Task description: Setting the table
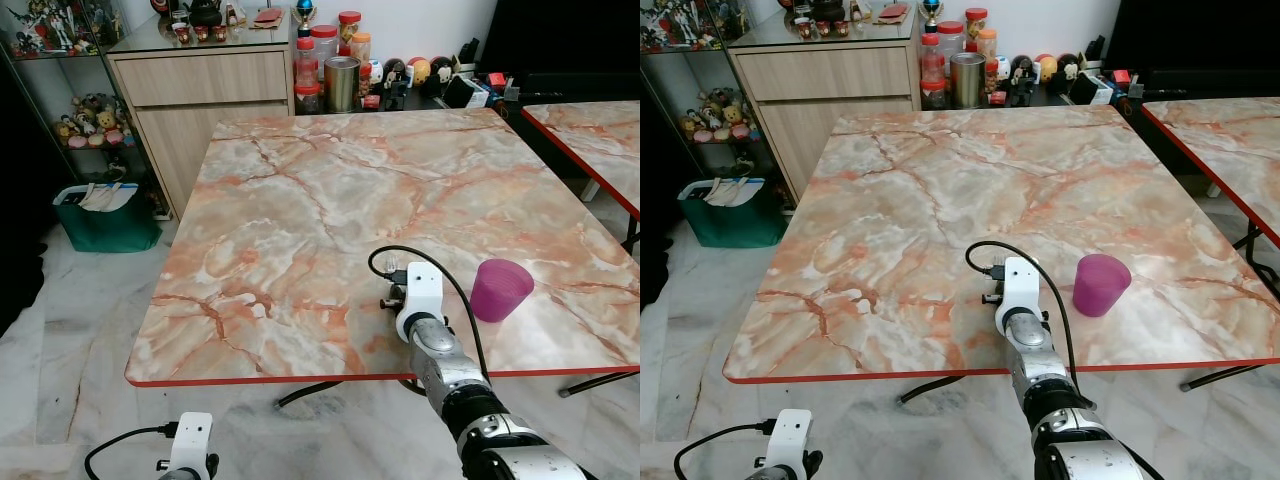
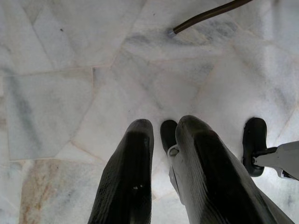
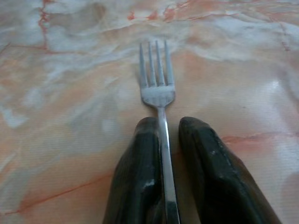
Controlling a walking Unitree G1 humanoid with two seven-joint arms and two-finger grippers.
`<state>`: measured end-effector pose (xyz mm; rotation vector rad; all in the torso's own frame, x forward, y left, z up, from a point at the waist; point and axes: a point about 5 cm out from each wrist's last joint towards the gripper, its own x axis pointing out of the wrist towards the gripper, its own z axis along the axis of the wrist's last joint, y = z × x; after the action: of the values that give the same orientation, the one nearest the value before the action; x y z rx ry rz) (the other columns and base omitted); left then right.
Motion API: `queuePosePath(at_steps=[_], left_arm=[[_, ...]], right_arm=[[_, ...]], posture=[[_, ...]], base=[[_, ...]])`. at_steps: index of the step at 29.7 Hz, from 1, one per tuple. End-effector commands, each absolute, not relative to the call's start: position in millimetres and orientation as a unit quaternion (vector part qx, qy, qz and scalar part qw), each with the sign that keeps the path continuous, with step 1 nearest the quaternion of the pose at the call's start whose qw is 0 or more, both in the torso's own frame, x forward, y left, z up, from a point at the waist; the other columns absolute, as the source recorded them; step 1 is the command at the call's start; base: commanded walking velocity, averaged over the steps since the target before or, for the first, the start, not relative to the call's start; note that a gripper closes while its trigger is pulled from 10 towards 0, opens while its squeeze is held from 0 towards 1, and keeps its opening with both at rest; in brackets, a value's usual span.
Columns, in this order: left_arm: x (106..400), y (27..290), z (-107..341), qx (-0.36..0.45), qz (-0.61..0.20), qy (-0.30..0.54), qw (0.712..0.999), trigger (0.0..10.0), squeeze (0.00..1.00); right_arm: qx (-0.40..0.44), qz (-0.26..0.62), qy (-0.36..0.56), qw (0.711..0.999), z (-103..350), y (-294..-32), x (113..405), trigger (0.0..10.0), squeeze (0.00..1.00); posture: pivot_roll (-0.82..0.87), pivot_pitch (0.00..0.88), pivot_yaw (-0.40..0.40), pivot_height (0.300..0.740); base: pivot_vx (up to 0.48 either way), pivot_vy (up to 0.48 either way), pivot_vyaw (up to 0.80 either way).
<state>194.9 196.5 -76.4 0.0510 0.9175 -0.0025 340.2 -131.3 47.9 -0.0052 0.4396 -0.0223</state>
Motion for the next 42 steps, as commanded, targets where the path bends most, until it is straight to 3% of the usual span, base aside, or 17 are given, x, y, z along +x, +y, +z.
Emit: queuePosePath(at_steps=[1,16,23,24,25,26,42], left_arm=[[191.6,197.8,-78.2,0.031,-0.006,0.453,0.891,10.0,0.00],[189.0,195.7,-79.9,0.026,-0.003,0.457,0.889,10.0,0.00],[191.2,194.8,-79.0,0.027,0.000,0.455,0.890,10.0,0.00],[191.6,194.8,-78.8,0.028,0.000,0.454,0.891,10.0,0.00],[191.6,194.8,-78.8,0.028,0.000,0.454,0.891,10.0,0.00],[192.2,194.8,-78.5,0.028,0.001,0.453,0.891,10.0,0.00],[192.9,196.1,-77.9,0.046,0.001,0.451,0.891,10.0,0.00]], right_arm=[[-0.002,-0.002,0.240,0.971,39.1,-126.6,334.4,0.0,0.00],[-0.013,0.016,0.226,0.974,43.8,-122.1,337.0,0.0,0.00],[-0.019,0.025,0.171,0.985,63.1,-117.4,347.2,0.0,0.00],[-0.020,0.026,0.165,0.986,65.2,-117.1,348.2,2.4,0.00],[-0.020,0.026,0.165,0.986,65.2,-117.1,348.2,2.4,0.00],[-0.018,0.030,0.144,0.989,71.4,-115.6,350.4,10.0,0.00],[-0.034,0.082,-0.053,0.995,127.6,-97.2,357.0,10.0,0.00]], posture=[[0.03,0.000,0.014,0.736],[0.03,0.000,0.008,0.736],[0.03,0.000,0.004,0.736],[0.03,0.000,0.004,0.736],[0.03,0.000,0.004,0.736],[0.03,0.000,0.004,0.736],[0.03,0.000,-0.001,0.736]], base=[[0.000,0.000,0.00],[0.000,0.000,0.00],[0.000,0.000,0.00],[0.000,0.000,0.00],[0.000,0.000,0.00],[0.000,0.000,0.00],[0.000,0.000,0.00]])
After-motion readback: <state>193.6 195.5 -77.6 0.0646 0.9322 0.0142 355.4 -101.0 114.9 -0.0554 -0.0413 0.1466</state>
